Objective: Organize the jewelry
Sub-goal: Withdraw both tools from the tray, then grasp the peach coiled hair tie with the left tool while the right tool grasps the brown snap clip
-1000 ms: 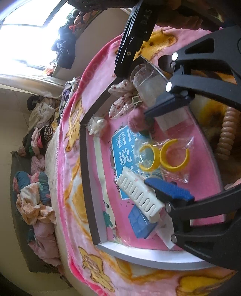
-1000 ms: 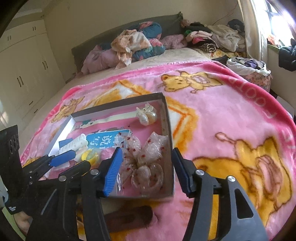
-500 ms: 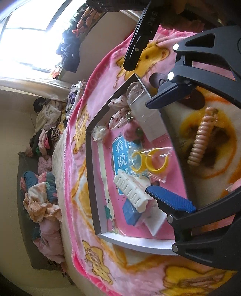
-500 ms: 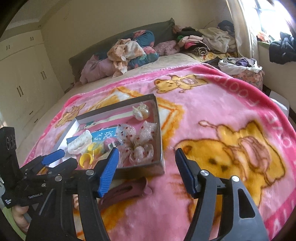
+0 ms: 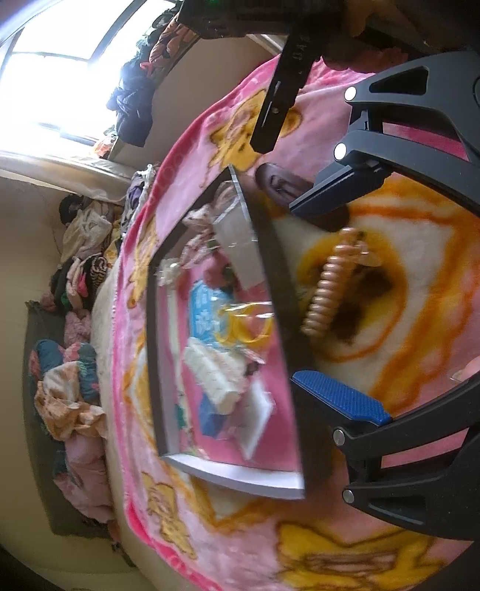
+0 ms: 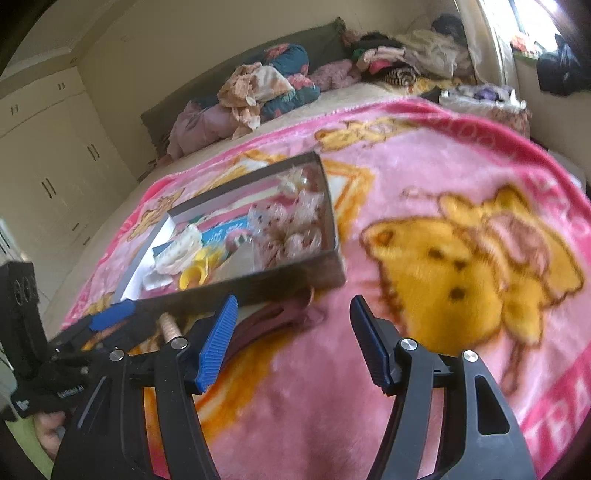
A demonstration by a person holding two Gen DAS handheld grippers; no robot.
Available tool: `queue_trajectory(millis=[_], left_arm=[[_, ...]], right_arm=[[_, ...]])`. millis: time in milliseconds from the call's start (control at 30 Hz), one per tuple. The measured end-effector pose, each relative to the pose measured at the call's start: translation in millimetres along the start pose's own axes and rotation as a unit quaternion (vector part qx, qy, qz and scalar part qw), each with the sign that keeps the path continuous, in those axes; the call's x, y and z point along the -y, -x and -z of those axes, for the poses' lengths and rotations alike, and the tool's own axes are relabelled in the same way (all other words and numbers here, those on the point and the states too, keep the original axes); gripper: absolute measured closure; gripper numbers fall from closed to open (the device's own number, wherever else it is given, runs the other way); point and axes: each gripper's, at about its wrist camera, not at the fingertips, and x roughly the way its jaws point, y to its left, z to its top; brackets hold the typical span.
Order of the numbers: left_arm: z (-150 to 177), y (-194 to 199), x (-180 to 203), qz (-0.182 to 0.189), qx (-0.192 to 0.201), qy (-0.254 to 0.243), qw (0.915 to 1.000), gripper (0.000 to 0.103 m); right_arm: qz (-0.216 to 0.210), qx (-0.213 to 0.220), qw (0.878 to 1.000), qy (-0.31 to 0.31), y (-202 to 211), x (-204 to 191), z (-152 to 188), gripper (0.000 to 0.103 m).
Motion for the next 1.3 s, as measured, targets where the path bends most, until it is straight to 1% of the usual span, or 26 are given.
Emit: queue_trajectory(millis=[67, 133, 233, 267, 400, 467, 533, 567, 600, 633, 667, 733, 800, 833, 867, 900, 967, 1133, 1300], left_arm=[[7.5, -1.0, -1.7, 0.005, -0.01, 0.003, 0.9999, 0.027], [15.8, -3.0, -3.6, 0.009, -0.023, 0.008, 0.9997, 0.027], [23.1, -5.7, -6.7, 0.016, -0.036, 0.016, 0.9991, 0.027], [25.1, -7.0, -8.0, 0.024, -0.04, 0.02, 0.9987, 0.027], [27.0, -7.7, -8.5, 0.038, -0.04, 0.031, 0.998, 0.027], [25.1, -9.1, -6.8, 0.042, -0.039, 0.032, 0.9979, 0.028], [23.9, -11.8, -0.3, 0.044, -0.038, 0.026, 0.998, 0.036], [23.2, -13.4, 3.3, 0.045, -0.039, 0.022, 0.998, 0.041], [23.1, -14.8, 5.7, 0.048, -0.04, 0.019, 0.9979, 0.05], [23.2, -17.5, 10.5, 0.049, -0.044, 0.014, 0.9977, 0.056], [23.3, -19.5, 13.0, 0.048, -0.047, 0.011, 0.9977, 0.065], [23.9, -24.3, 19.3, 0.048, -0.056, 0.0, 0.9973, 0.075], [26.1, -26.5, 24.5, 0.044, -0.058, -0.011, 0.9973, 0.079], [27.2, -27.2, 25.6, 0.043, -0.059, -0.015, 0.9973, 0.082], [27.6, -27.5, 26.7, 0.042, -0.059, -0.018, 0.9972, 0.084], [28.4, -27.1, 28.0, 0.042, -0.059, -0.023, 0.9971, 0.087], [29.6, -24.9, 30.3, 0.037, -0.055, -0.034, 0.9972, 0.087], [28.5, -17.7, 29.9, 0.05, -0.047, -0.033, 0.9971, 0.088], [23.5, 0.0, 34.2, 0.056, -0.024, -0.044, 0.9972, 0.088]], right_arm=[[-0.009, -0.014, 1.0, -0.006, -4.0, -1.9, 6.1, 0.042], [-0.015, -0.023, 1.0, -0.007, -7.4, -5.5, 9.7, 0.047], [-0.018, -0.036, 0.999, -0.005, -15.0, -10.3, 12.8, 0.049], [-0.02, -0.04, 0.999, -0.007, -18.0, -11.4, 13.1, 0.049], [-0.029, -0.051, 0.998, -0.028, -28.8, -7.1, 9.3, 0.051], [-0.036, -0.055, 0.997, -0.044, -34.5, -3.0, 5.5, 0.054], [-0.041, -0.058, 0.996, -0.057, -39.3, -0.2, 3.2, 0.061], [-0.05, -0.059, 0.995, -0.065, -41.1, 1.3, 2.4, 0.062], [-0.058, -0.059, 0.994, -0.071, -42.7, 2.2, 1.7, 0.066], [-0.066, -0.062, 0.993, -0.078, -43.9, 2.9, 2.0, 0.07], [-0.07, -0.062, 0.992, -0.081, -43.9, 3.1, 2.3, 0.071], [-0.08, -0.061, 0.991, -0.082, -41.9, 3.1, 4.2, 0.077], [-0.087, -0.057, 0.991, -0.082, -37.7, 3.5, 6.6, 0.08], [-0.09, -0.054, 0.991, -0.08, -34.8, 2.8, 7.4, 0.082], [-0.089, -0.05, 0.992, -0.075, -31.5, 1.7, 7.8, 0.082], [-0.088, -0.047, 0.993, -0.07, -29.0, 0.6, 8.0, 0.083], [-0.085, -0.038, 0.994, -0.053, -22.5, -2.9, 8.8, 0.085], [-0.066, -0.007, 0.998, -0.02, 0.4, -7.3, 11.4, 0.091], [-0.059, 0.007, 0.998, -0.021, 13.2, -1.3, 12.2, 0.093]])
